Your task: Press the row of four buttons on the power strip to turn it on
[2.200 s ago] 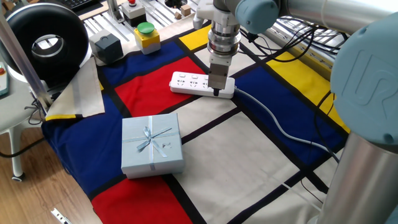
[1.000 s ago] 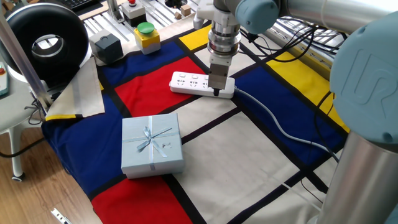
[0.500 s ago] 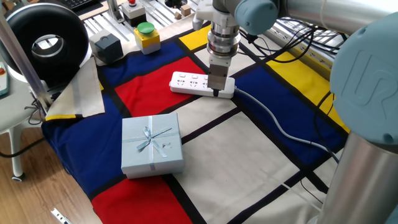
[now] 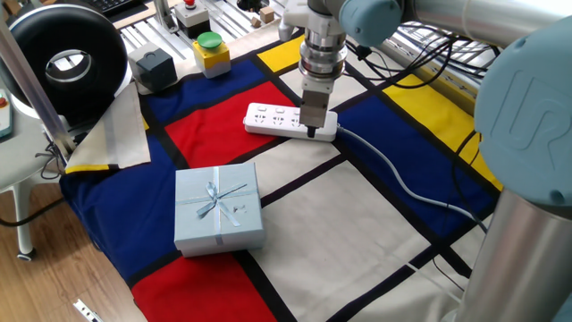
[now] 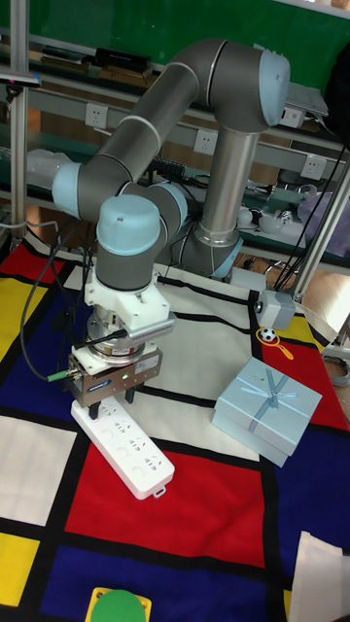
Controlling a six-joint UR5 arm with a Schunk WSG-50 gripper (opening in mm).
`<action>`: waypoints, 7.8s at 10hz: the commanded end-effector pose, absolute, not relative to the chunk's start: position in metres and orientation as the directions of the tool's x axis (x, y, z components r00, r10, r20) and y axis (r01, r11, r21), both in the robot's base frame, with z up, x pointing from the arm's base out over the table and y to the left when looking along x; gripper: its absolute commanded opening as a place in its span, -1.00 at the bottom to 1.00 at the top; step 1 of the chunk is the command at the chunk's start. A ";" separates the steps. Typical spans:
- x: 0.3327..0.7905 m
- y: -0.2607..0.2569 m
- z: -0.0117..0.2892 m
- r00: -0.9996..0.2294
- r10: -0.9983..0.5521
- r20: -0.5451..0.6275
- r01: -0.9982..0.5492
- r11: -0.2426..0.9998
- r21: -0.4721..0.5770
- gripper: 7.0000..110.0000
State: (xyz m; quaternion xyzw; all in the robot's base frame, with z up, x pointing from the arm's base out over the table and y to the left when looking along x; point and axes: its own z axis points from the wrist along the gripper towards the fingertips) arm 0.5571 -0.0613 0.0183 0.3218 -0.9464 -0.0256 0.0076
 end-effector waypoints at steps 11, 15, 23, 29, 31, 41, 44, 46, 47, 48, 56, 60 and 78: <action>0.592 -0.032 0.029 -0.814 -0.580 -0.046 -0.581 0.810 0.071 0.15; 0.599 -0.034 0.025 -0.831 -0.554 -0.049 -0.556 0.829 0.064 0.15; 0.594 -0.028 0.016 -0.849 -0.528 -0.038 -0.529 0.847 0.055 0.15; 0.592 -0.030 0.016 -0.849 -0.528 -0.039 -0.529 0.847 0.057 0.15; 0.592 -0.030 0.015 -0.849 -0.528 -0.039 -0.529 0.847 0.057 0.15; 0.592 -0.030 0.012 -0.847 -0.530 -0.040 -0.532 0.845 0.056 0.15; 0.589 -0.032 0.022 -0.841 -0.540 -0.030 -0.541 0.838 0.067 0.15; 0.589 -0.030 0.022 -0.844 -0.536 -0.034 -0.537 0.840 0.074 0.15; 0.589 -0.028 0.022 -0.846 -0.532 -0.036 -0.533 0.843 0.078 0.15; 0.592 -0.025 0.022 -0.847 -0.530 -0.039 -0.532 0.843 0.076 0.15; 0.605 -0.025 0.017 -0.842 -0.538 -0.042 -0.540 0.841 0.043 0.15; 0.596 -0.030 0.022 -0.845 -0.534 -0.025 -0.534 0.845 0.031 0.15; 0.630 -0.006 0.018 -0.855 -0.515 -0.057 -0.517 0.855 0.042 0.15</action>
